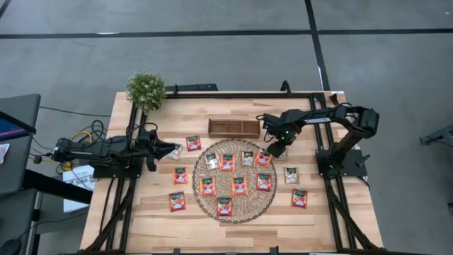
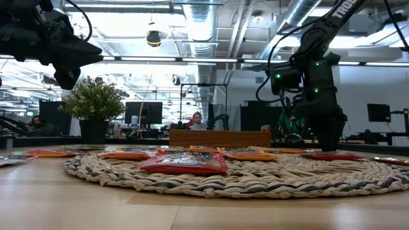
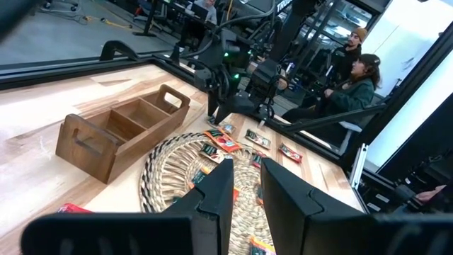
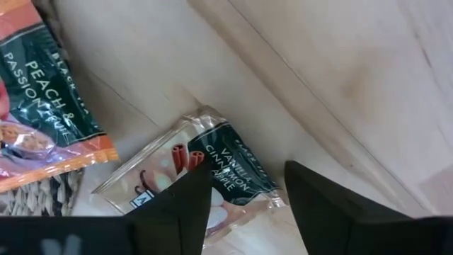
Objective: Pick & Place Tea
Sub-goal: Put the brown tea bag into the right section of the wooden organizer
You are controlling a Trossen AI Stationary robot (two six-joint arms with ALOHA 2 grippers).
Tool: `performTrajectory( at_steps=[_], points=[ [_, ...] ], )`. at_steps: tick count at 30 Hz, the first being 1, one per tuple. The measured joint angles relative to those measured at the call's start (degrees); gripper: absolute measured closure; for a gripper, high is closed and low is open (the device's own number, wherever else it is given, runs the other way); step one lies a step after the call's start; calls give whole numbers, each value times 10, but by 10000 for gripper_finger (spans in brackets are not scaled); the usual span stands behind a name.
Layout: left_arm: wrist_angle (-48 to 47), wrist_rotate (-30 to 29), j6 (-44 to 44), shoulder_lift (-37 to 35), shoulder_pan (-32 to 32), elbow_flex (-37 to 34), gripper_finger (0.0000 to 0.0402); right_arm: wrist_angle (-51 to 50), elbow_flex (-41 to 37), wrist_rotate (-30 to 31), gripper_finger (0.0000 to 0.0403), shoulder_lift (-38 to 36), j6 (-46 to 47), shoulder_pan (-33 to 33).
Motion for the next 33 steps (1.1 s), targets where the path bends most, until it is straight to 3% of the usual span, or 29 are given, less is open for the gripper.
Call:
performTrajectory(
  at_steps=[6,21,33],
  points=[
    [-1,0,-1,0,0,0,337,1,-1,1,259,-7,26,0],
    [-2,0,-2,0,0,0,337,-17,1,-6,393,-8,37,0],
    [-2,0,-2,0,0,0,337,-158,132,93,398,-6,37,53]
  ],
)
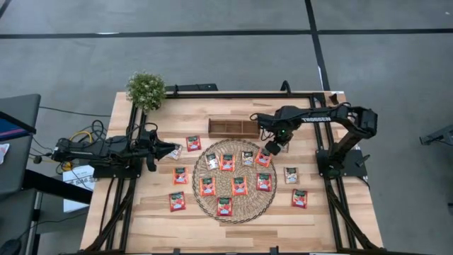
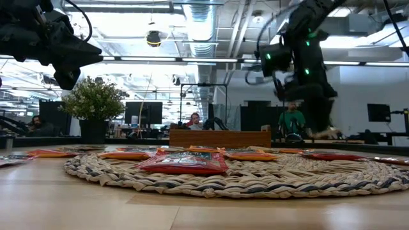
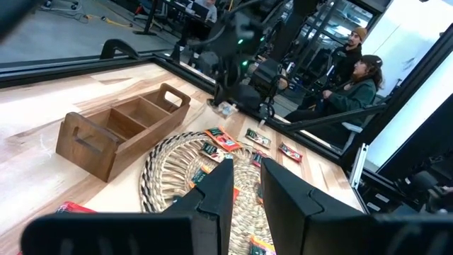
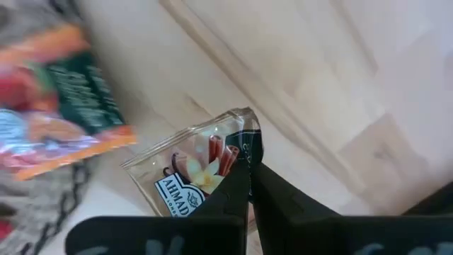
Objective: Pick & Place Tea
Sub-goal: Put the brown tea bag into the right section of the wooden organizer
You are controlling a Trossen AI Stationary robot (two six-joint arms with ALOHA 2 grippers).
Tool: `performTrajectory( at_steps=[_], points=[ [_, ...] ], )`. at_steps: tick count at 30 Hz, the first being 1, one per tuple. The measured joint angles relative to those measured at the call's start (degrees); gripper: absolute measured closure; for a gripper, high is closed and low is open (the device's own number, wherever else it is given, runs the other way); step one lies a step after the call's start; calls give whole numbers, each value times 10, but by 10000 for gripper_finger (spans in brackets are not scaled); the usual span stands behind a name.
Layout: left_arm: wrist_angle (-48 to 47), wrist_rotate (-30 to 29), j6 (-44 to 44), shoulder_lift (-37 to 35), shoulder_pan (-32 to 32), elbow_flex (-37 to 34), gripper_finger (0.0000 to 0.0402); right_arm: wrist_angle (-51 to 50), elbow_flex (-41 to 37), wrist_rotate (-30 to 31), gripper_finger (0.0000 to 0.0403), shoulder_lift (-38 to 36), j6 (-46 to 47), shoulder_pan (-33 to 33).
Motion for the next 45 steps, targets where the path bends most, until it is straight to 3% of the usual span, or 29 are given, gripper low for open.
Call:
performTrajectory(
  at_steps=[5,10,23,35,45],
  points=[
    [-1,0,1,0,0,0,337,-1,86,67,401,-1,-8,51],
    [-1,0,2,0,0,0,337,33,152,190,398,-1,-37,104],
    [-15,0,5,0,0,0,337,164,172,450,400,-1,-136,179],
    [-17,0,5,0,0,0,337,199,143,470,401,2,-136,178],
    [-23,0,5,0,0,0,337,213,144,474,398,115,-136,151]
  ],
)
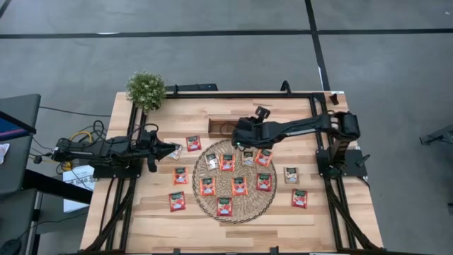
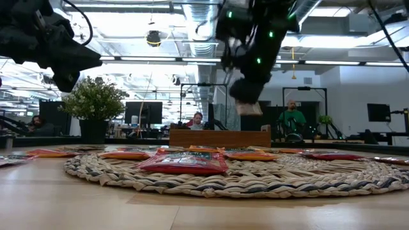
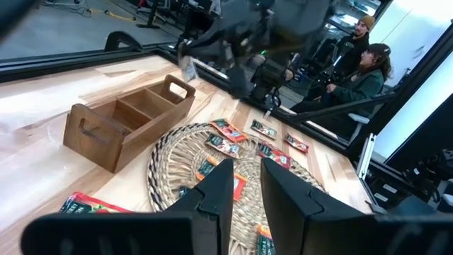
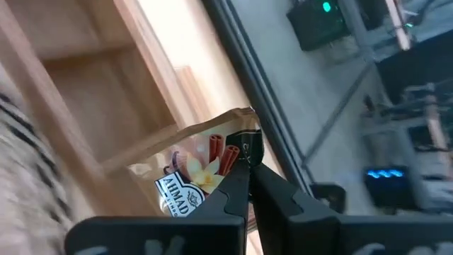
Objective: Pick & Place Tea
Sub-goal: Put the brown tea bag into the right section of the wooden organizer
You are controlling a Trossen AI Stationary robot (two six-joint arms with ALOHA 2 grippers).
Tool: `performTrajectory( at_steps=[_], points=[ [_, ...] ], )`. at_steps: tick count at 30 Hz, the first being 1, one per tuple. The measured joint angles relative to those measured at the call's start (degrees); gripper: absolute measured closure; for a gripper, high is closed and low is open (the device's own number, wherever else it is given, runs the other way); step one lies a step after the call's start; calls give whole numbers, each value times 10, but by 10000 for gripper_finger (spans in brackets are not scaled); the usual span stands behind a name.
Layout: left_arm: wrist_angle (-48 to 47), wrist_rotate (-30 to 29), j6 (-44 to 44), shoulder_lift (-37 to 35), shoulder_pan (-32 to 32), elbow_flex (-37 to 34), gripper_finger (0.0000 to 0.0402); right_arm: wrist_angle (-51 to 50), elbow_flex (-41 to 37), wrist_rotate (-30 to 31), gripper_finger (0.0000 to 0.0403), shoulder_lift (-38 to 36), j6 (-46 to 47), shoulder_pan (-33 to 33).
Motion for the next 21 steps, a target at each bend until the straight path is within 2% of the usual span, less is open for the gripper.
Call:
performTrajectory(
  at_steps=[5,21],
  points=[
    [-3,0,0,0,0,0,337,0,1,30,400,28,0,-3],
    [-10,-3,0,0,0,0,337,36,1,28,395,34,1,-33]
  ],
)
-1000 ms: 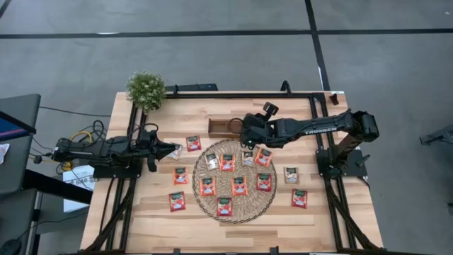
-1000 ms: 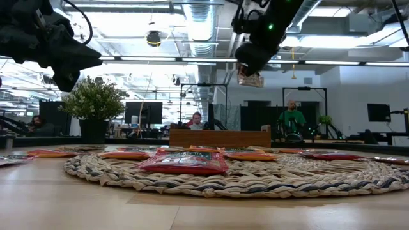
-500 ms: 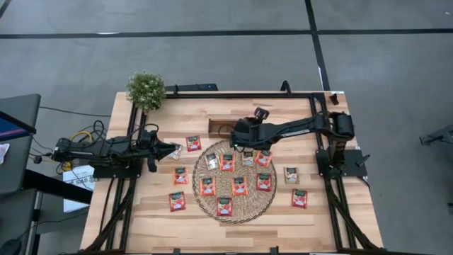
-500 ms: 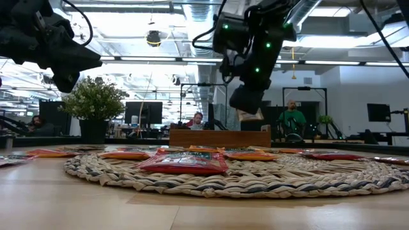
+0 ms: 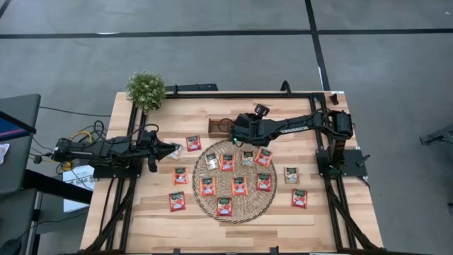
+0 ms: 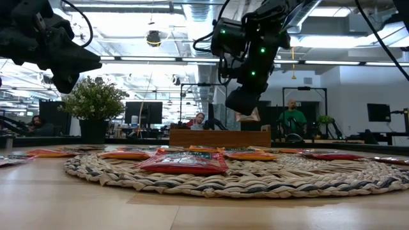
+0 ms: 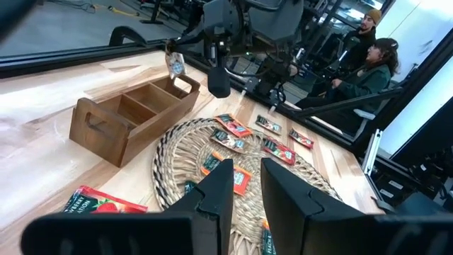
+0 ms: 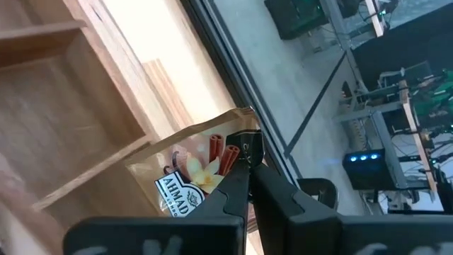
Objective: Pick & Place Tea
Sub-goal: Put the brown tea bag into the right section of the wooden organizer
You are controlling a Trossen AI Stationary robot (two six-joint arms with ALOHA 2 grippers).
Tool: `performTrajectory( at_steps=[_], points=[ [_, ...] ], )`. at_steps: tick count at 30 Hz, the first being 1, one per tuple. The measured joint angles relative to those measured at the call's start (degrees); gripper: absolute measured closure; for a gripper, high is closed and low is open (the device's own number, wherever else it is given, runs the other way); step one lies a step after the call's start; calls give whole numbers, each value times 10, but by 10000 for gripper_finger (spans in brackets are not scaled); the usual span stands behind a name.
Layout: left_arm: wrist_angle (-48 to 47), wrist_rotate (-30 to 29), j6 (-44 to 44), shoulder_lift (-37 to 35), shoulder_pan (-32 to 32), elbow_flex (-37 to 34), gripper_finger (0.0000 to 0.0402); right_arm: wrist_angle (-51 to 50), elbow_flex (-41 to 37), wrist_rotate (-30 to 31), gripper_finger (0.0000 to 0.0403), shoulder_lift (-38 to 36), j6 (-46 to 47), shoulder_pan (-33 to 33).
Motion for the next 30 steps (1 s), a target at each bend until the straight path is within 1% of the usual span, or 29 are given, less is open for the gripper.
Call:
performTrajectory(
  at_steps=[11,18,30],
  points=[
    [0,-2,0,0,0,0,337,13,-1,-12,395,0,10,2],
    [0,-1,0,0,0,0,337,23,-35,-15,400,0,11,2],
    [0,-1,0,0,0,0,337,39,-42,-18,398,0,10,-5]
  ],
)
